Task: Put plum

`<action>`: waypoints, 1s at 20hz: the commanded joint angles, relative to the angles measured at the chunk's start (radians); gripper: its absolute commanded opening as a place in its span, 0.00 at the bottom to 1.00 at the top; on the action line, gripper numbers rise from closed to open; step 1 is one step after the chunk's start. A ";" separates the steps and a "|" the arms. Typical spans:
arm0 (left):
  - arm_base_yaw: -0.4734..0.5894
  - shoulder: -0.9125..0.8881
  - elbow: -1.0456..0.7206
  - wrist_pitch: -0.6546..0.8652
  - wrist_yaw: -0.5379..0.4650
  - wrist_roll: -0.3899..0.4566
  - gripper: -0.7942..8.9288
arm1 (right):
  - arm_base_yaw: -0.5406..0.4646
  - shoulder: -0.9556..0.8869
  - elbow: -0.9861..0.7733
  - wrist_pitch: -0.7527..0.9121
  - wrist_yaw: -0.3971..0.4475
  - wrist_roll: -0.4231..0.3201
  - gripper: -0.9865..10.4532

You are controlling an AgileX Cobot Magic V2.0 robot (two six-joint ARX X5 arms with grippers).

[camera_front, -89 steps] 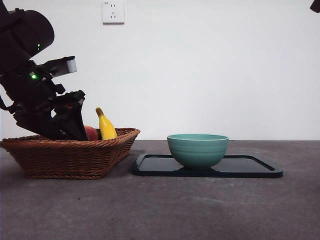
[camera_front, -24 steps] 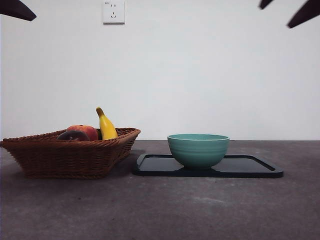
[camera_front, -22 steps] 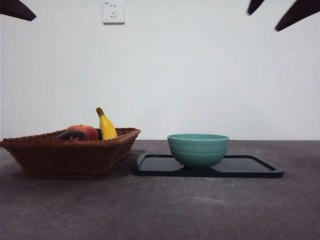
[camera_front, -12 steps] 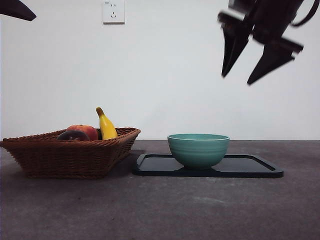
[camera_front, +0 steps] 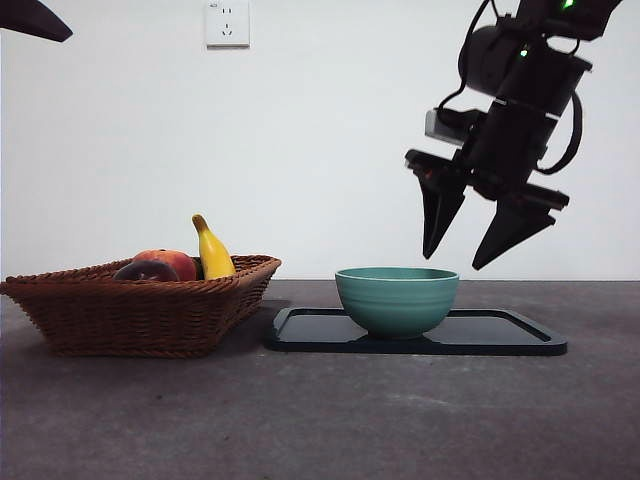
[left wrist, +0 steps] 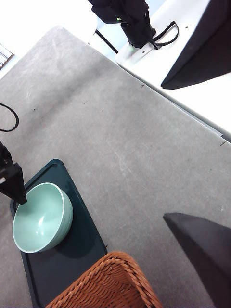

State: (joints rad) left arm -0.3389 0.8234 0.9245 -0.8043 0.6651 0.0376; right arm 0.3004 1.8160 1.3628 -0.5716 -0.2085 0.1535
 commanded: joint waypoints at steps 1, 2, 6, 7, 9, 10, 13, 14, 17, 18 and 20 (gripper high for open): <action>-0.004 0.005 0.013 0.010 0.008 0.014 0.49 | 0.006 0.044 0.021 0.011 0.000 -0.008 0.36; -0.004 0.005 0.013 0.010 0.008 0.014 0.49 | 0.006 0.056 0.021 0.011 -0.001 -0.008 0.36; -0.004 0.005 0.013 0.010 0.008 0.014 0.49 | 0.009 0.080 0.019 0.018 0.000 -0.008 0.32; -0.004 0.005 0.013 0.010 0.008 0.014 0.49 | 0.010 0.080 0.019 0.019 0.000 -0.008 0.26; -0.004 0.005 0.013 0.010 0.008 0.014 0.49 | 0.011 0.080 0.019 0.025 -0.001 -0.009 0.18; -0.004 0.005 0.013 0.008 0.008 0.014 0.49 | 0.011 0.080 0.019 0.024 -0.001 -0.009 0.15; -0.004 0.005 0.013 0.000 0.008 0.014 0.49 | 0.011 0.080 0.019 0.026 -0.001 -0.008 0.11; -0.004 0.005 0.013 -0.005 0.008 0.014 0.49 | 0.011 0.080 0.019 0.026 -0.001 -0.008 0.10; -0.004 0.005 0.013 -0.017 0.008 0.014 0.49 | 0.011 0.076 0.019 0.029 0.000 -0.008 0.10; -0.004 0.005 0.013 -0.017 0.008 0.014 0.49 | 0.011 0.068 0.019 0.029 0.000 -0.008 0.10; -0.004 0.005 0.013 -0.017 0.008 0.014 0.49 | 0.011 0.034 0.019 0.027 0.000 -0.008 0.10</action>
State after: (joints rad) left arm -0.3389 0.8234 0.9245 -0.8295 0.6647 0.0391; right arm 0.3065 1.8637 1.3628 -0.5518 -0.2077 0.1535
